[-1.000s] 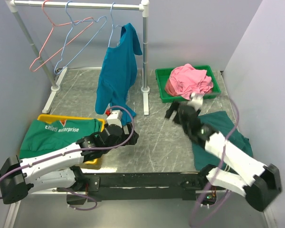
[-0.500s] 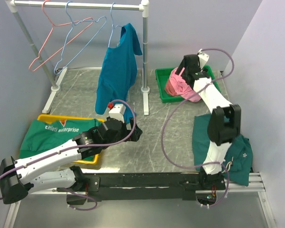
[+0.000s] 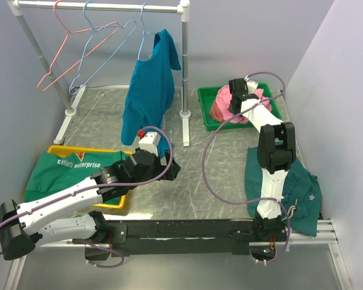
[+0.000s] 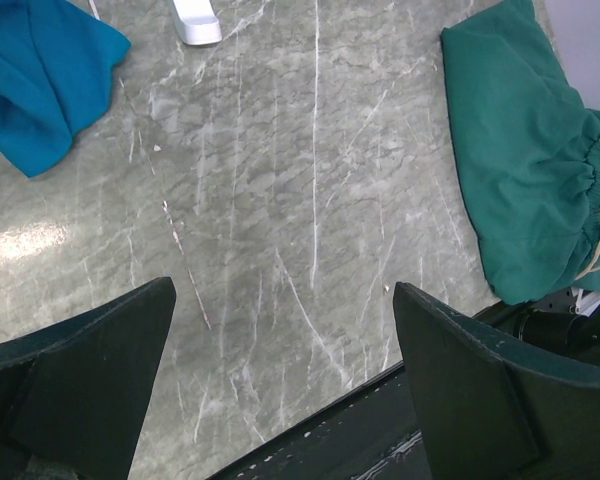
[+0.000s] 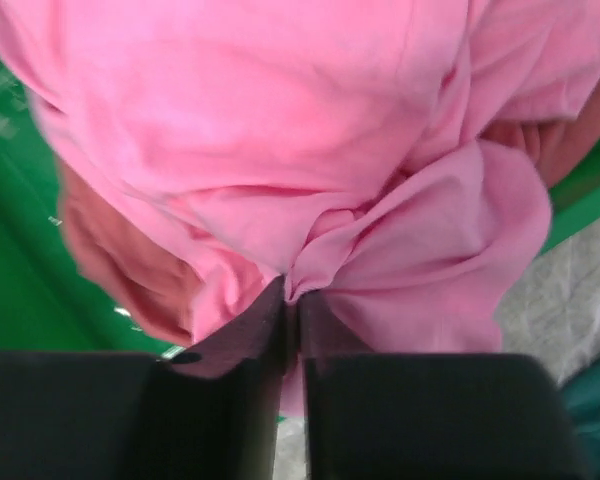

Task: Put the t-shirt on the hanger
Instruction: Pick up the T-shirt and place it in the bin, then place the T-shirt at the center of the board.

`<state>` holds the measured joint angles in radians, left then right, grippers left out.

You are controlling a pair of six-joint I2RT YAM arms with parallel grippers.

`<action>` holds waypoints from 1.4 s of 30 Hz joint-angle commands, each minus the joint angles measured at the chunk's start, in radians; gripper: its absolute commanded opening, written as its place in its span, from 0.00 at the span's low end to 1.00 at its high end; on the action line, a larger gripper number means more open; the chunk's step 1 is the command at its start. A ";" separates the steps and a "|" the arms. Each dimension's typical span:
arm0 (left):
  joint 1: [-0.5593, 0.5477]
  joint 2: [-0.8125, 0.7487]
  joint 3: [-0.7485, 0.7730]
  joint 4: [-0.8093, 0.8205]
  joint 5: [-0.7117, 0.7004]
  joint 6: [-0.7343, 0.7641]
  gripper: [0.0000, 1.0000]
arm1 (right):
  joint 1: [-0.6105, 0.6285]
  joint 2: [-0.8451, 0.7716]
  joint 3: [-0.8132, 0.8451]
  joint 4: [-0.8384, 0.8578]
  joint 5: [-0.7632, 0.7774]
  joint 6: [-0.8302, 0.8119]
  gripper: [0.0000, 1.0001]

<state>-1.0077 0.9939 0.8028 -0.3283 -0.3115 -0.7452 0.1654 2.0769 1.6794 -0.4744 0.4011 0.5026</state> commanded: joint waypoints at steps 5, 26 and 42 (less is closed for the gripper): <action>-0.002 -0.029 0.026 -0.005 -0.014 -0.014 0.96 | -0.010 -0.111 0.132 -0.043 -0.007 -0.035 0.00; -0.002 -0.043 0.021 0.123 0.025 0.018 0.96 | 0.052 -0.325 0.683 -0.069 -0.012 -0.174 0.00; -0.002 -0.132 0.013 0.115 -0.029 0.040 0.96 | 0.549 -0.671 0.514 -0.010 0.242 -0.293 0.00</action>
<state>-1.0077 0.9051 0.7940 -0.2447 -0.3145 -0.7288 0.6384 1.5112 2.2532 -0.5766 0.5426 0.2298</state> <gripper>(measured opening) 0.966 0.015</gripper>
